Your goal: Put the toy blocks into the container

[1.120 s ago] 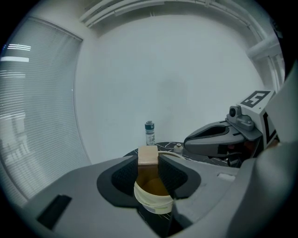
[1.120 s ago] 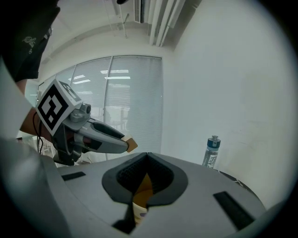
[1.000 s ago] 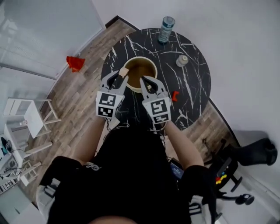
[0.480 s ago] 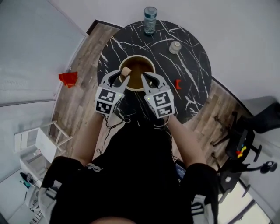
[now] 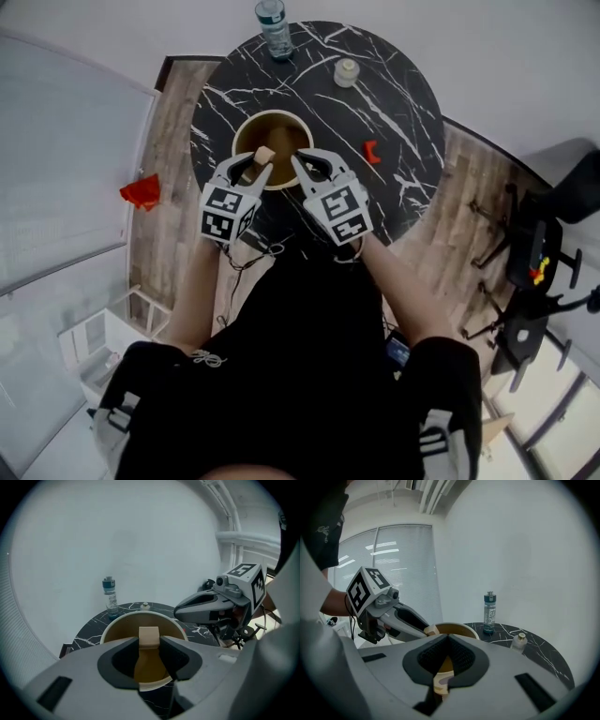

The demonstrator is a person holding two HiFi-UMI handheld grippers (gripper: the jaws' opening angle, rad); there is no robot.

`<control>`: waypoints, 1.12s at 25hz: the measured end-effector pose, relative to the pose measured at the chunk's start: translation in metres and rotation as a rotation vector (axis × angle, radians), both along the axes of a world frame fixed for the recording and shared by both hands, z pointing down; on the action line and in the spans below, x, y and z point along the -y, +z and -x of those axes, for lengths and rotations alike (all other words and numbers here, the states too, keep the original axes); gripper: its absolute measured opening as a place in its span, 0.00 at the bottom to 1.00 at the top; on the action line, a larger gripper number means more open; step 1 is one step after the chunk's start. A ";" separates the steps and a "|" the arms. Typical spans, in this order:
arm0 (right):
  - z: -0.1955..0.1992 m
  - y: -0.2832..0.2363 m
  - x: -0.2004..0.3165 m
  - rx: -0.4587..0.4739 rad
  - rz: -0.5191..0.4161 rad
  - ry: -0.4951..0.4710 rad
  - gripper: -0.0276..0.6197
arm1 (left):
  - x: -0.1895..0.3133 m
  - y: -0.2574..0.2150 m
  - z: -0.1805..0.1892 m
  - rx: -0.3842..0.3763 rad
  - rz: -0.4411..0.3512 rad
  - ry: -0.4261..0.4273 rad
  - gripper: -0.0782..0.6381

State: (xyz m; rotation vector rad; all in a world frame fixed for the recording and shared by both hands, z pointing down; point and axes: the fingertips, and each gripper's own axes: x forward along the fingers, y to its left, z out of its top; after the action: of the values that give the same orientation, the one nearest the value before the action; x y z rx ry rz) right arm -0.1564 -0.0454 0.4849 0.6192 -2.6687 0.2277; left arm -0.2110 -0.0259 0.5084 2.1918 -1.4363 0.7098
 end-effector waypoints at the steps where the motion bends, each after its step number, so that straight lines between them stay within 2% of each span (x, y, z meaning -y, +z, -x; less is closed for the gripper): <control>1: 0.000 0.000 -0.001 -0.005 -0.006 -0.009 0.04 | -0.001 0.002 -0.002 0.006 0.010 0.007 0.29; 8: -0.001 0.000 -0.006 -0.023 -0.017 -0.053 0.04 | -0.004 0.017 -0.014 0.047 0.064 0.032 0.29; 19: -0.011 -0.007 0.000 -0.022 -0.036 -0.060 0.04 | -0.002 0.016 -0.014 0.048 0.059 -0.022 0.29; 24: -0.021 -0.009 0.002 -0.017 -0.048 -0.045 0.04 | 0.000 -0.001 -0.007 0.026 -0.024 -0.099 0.29; 25: -0.022 -0.011 0.002 -0.015 -0.052 -0.042 0.04 | 0.000 -0.007 -0.005 0.016 -0.052 -0.121 0.27; 27: -0.025 -0.014 0.002 -0.009 -0.060 -0.035 0.04 | 0.000 -0.019 -0.001 -0.001 -0.110 -0.159 0.14; 28: -0.026 -0.016 0.002 -0.006 -0.066 -0.032 0.04 | -0.001 -0.023 0.000 -0.006 -0.132 -0.170 0.11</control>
State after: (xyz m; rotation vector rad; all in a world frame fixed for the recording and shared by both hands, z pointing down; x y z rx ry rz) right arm -0.1305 -0.0479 0.4692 0.5964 -2.6875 0.1293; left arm -0.2107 -0.0247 0.4851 2.1329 -1.6856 0.5630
